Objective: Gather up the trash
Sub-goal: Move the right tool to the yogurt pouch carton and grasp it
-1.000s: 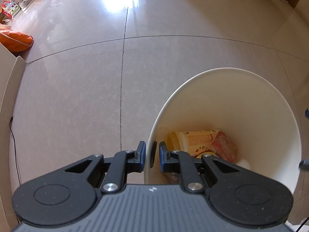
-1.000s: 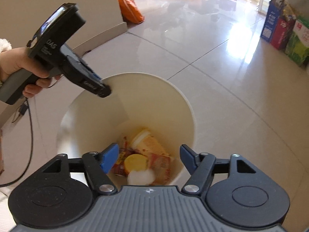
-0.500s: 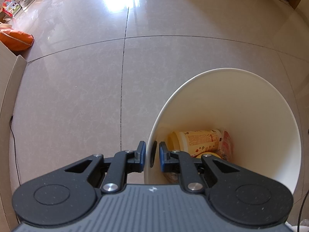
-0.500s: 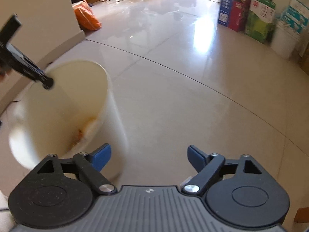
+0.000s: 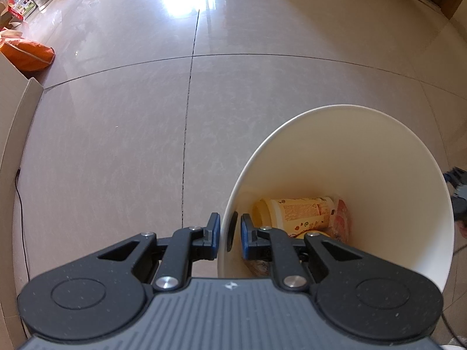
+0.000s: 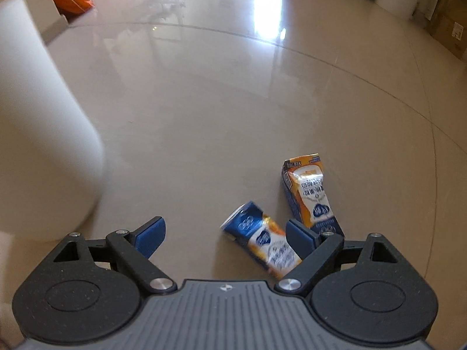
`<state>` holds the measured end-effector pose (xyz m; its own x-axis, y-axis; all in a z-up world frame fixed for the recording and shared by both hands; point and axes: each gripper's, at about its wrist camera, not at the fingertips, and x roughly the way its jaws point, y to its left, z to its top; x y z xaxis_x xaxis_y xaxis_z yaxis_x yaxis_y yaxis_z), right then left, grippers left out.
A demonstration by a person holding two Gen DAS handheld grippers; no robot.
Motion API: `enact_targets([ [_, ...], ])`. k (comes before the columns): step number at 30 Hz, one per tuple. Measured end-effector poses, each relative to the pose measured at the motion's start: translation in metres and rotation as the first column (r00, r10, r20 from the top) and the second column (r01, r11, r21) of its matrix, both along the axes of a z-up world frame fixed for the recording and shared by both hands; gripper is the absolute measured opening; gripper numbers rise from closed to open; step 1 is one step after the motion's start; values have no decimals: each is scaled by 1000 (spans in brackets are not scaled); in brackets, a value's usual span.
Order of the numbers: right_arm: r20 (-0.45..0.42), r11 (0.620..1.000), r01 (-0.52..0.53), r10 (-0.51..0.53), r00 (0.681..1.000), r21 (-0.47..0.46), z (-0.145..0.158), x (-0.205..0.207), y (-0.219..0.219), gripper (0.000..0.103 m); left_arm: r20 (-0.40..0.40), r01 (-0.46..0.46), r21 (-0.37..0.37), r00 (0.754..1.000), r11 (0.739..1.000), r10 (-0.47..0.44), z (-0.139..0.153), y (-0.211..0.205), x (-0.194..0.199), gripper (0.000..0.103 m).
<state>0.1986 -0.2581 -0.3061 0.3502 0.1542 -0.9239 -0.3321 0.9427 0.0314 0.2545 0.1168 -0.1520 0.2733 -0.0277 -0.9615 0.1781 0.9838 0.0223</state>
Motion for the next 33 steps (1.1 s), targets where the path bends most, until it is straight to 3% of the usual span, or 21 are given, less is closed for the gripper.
enact_targets([
  [6,-16,994,-41,39,999,-103,-41,21,17,92,-1,-5,6,1000,1000,5,0,-2,1,13],
  [11,-100,989,-50,36,994,-141,-66,26,19,93,-2,-4,1,1000,1000,4,0,-1,1,13],
  [17,-179,996,-47,33,983,-76,-65,12,11,93,2,-4,-7,1000,1000,4,0,1,0,13],
  [21,-192,996,-52,38,981,-69,-67,13,12,85,1,-3,-6,1000,1000,3,0,1,0,13],
  [27,-221,997,66,-71,973,-28,-72,22,0,79,1,3,3,1000,1000,-3,0,-1,1,13],
  [33,-276,972,236,-227,934,-1,-73,27,-15,64,3,3,2,1000,1000,-3,0,-2,0,13],
])
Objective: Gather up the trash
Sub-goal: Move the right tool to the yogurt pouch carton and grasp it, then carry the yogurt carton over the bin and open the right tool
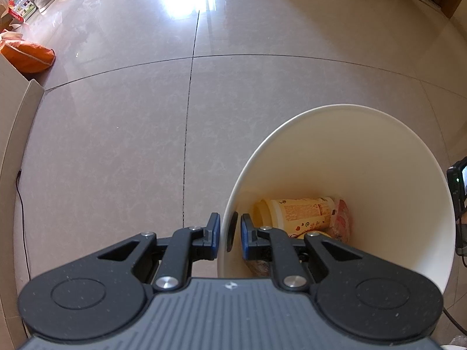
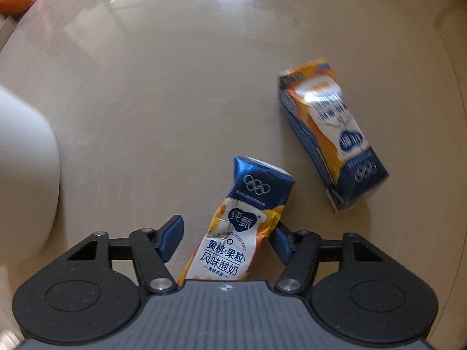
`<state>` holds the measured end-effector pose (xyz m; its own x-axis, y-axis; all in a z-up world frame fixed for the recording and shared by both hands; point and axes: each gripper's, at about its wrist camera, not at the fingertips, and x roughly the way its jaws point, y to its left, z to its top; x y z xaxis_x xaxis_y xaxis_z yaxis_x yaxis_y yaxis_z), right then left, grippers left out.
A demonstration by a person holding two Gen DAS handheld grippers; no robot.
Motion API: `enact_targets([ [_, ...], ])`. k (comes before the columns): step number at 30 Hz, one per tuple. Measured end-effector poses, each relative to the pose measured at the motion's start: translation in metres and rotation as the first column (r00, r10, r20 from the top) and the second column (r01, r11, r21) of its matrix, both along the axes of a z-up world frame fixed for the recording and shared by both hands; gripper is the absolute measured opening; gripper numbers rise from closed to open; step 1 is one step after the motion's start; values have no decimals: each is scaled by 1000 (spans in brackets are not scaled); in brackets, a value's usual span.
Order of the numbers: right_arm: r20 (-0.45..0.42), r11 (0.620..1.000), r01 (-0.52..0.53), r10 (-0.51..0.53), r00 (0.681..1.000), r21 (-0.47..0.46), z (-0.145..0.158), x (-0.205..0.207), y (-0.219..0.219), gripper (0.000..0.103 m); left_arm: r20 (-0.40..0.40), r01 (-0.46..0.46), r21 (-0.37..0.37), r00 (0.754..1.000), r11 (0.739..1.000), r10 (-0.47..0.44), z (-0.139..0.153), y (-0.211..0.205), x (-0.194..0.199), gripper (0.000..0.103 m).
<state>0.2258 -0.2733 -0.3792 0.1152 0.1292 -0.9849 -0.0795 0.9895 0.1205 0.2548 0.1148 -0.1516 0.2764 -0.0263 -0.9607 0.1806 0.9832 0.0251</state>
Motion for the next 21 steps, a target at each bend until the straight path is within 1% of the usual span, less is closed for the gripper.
enact_targets([
  [2,-23,998,57,-57,998,-3,-3,2,-4,60,0,0,0,1000,1000,0,0,0,0,13],
  [4,-46,994,110,-111,993,-11,-5,3,-6,53,0,-2,-1,1000,1000,2,0,1,0,13],
  [5,-57,991,135,-136,989,-18,-6,5,-8,52,0,-1,0,1000,1000,1,0,1,0,13],
  [7,-66,984,179,-180,981,-20,-5,5,-11,47,1,-1,-1,1000,1000,1,0,1,0,13],
  [9,-63,979,202,-203,977,-19,-2,5,-12,45,1,-1,-2,1000,1000,1,0,1,0,13],
  [13,-48,980,195,-196,979,-29,3,4,-8,41,3,-2,-3,1000,1000,2,0,1,-1,13],
  [17,-43,984,176,-177,983,-27,10,6,-4,41,4,-3,-4,1000,1000,3,-1,2,-2,13],
  [21,-27,988,150,-151,988,-28,28,6,-4,41,4,-2,-7,1000,1000,2,-1,2,-2,13],
])
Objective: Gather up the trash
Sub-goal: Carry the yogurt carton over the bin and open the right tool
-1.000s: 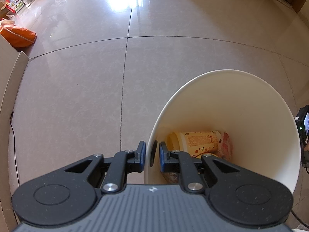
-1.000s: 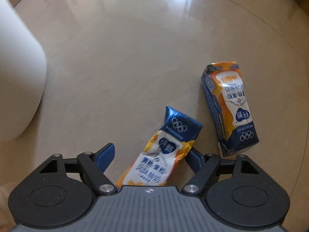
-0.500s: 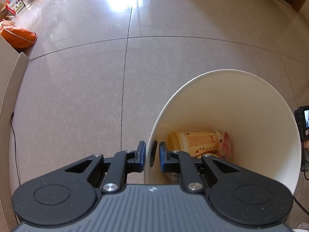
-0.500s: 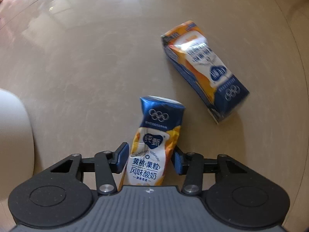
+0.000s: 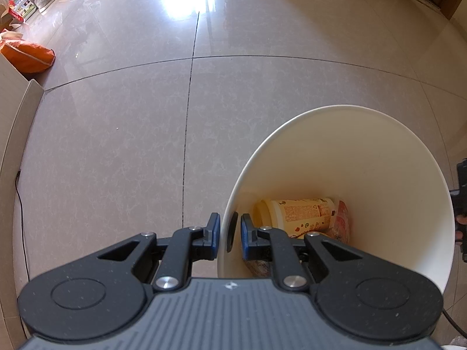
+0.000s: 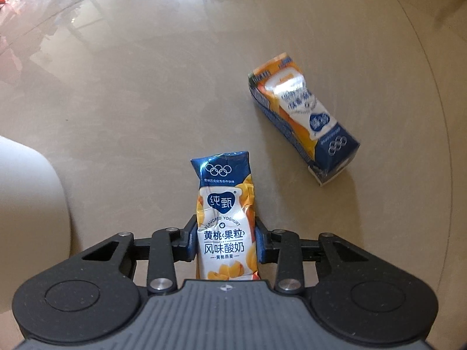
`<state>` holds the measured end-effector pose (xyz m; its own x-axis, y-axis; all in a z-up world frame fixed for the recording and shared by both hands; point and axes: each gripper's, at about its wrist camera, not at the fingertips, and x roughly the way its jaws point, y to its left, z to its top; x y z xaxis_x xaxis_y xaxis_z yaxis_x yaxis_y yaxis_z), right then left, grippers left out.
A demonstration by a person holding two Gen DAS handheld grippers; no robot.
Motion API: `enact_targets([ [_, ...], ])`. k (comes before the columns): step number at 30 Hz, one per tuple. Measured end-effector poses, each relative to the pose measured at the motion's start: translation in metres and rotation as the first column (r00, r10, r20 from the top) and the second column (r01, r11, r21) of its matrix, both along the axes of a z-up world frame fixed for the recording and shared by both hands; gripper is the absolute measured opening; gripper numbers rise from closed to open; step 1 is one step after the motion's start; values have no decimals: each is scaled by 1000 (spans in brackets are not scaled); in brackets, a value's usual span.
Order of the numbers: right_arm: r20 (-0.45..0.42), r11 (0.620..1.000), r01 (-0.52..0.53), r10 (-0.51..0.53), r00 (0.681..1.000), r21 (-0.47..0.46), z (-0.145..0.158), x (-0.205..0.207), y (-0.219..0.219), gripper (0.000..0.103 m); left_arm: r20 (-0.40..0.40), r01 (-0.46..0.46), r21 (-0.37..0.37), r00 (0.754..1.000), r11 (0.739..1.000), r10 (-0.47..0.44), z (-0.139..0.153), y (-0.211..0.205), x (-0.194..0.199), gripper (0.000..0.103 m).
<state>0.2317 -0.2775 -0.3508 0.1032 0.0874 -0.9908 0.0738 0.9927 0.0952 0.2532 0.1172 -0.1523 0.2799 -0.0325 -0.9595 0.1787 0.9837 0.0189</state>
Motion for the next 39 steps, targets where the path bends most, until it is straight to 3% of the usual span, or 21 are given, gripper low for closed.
enact_targets([
  [4,37,1000,-29,28,999,11,29,-1,8,41,-1,2,0,1000,1000,-2,0,0,0,13],
  [11,155,985,-173,166,974,29,116,-7,27,41,-6,7,8,1000,1000,-7,0,-2,1,13],
  [20,343,903,-421,371,863,84,238,-20,96,41,-10,1,7,1000,1000,-1,0,-3,3,13],
  [24,396,847,-516,433,810,130,263,-19,132,41,-10,-2,6,1000,1000,2,0,-2,3,13],
  [29,435,778,-604,490,755,174,274,-14,180,43,-10,-2,3,1000,1000,2,0,0,3,13],
  [30,451,753,-633,507,734,183,275,-16,188,47,-12,-2,1,1000,1000,2,0,0,3,13],
  [31,465,738,-649,516,719,184,276,-19,193,66,-12,-2,1,1000,1000,2,0,1,3,13],
  [32,473,737,-653,520,712,173,276,-21,198,79,-12,0,2,1000,1000,0,0,1,3,13],
  [33,482,747,-648,516,708,151,275,-22,201,100,-11,0,2,1000,1000,0,0,1,3,13],
  [36,505,757,-642,510,696,122,275,-23,197,103,-8,2,2,1000,1000,-2,0,1,2,13],
  [39,505,773,-624,495,707,117,274,-21,188,103,-8,-1,0,1000,1000,1,0,1,2,13],
])
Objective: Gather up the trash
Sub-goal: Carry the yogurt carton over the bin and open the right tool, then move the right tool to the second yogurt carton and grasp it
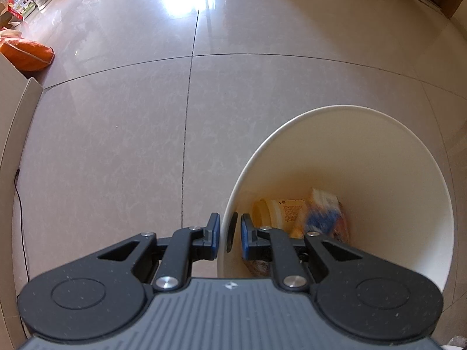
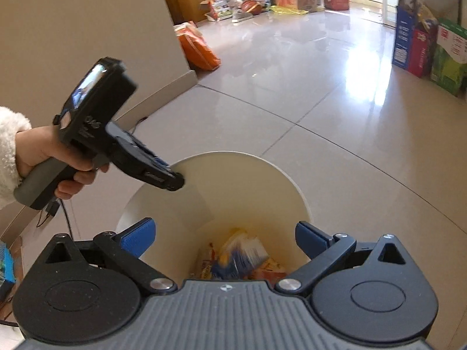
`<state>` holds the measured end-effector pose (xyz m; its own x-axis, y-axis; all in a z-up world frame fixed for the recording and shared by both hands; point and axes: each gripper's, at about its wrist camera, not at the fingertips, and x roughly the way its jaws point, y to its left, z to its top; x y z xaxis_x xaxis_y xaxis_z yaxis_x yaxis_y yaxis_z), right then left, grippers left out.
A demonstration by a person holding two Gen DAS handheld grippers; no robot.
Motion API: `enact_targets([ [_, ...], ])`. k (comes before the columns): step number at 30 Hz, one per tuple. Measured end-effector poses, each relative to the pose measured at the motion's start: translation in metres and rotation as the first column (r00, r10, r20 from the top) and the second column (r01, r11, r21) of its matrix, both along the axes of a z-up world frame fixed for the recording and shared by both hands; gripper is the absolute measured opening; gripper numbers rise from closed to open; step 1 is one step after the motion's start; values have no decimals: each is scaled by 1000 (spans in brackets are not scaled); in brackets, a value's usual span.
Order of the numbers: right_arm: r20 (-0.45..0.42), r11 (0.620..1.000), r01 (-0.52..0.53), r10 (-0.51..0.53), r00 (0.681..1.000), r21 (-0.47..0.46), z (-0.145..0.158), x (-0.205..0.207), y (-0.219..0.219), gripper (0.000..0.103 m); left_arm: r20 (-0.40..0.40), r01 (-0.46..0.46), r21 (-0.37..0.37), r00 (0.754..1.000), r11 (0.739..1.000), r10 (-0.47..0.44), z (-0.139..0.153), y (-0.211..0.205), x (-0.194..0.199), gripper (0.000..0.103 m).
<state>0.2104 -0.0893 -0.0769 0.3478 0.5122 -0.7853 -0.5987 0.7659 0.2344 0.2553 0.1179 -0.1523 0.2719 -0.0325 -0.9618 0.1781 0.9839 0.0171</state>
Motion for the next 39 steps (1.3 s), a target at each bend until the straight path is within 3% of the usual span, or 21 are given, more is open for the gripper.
enact_targets([
  [8,116,997,59,-52,992,-59,-4,-6,-37,103,0,0,-1,1000,1000,0,-1,0,0,13],
  [15,135,967,230,-215,967,-109,-25,-1,-106,103,1,-6,-7,1000,1000,6,0,1,0,13],
  [19,99,931,319,-306,947,-176,-71,0,-149,103,2,-7,-5,1000,1000,7,0,1,-1,13],
  [24,28,874,369,-380,925,-317,-152,7,-188,103,-1,-6,2,1000,1000,6,0,-1,0,13],
  [29,-40,837,445,-481,876,-319,-215,25,-216,103,-3,-16,0,1000,1000,16,0,0,1,13],
  [35,-50,808,493,-535,844,-323,-265,49,-215,103,-2,-18,4,1000,1000,18,0,0,1,13],
  [39,-15,799,467,-510,860,-380,-291,67,-199,103,-8,-23,-2,1000,1000,23,-1,1,1,13],
])
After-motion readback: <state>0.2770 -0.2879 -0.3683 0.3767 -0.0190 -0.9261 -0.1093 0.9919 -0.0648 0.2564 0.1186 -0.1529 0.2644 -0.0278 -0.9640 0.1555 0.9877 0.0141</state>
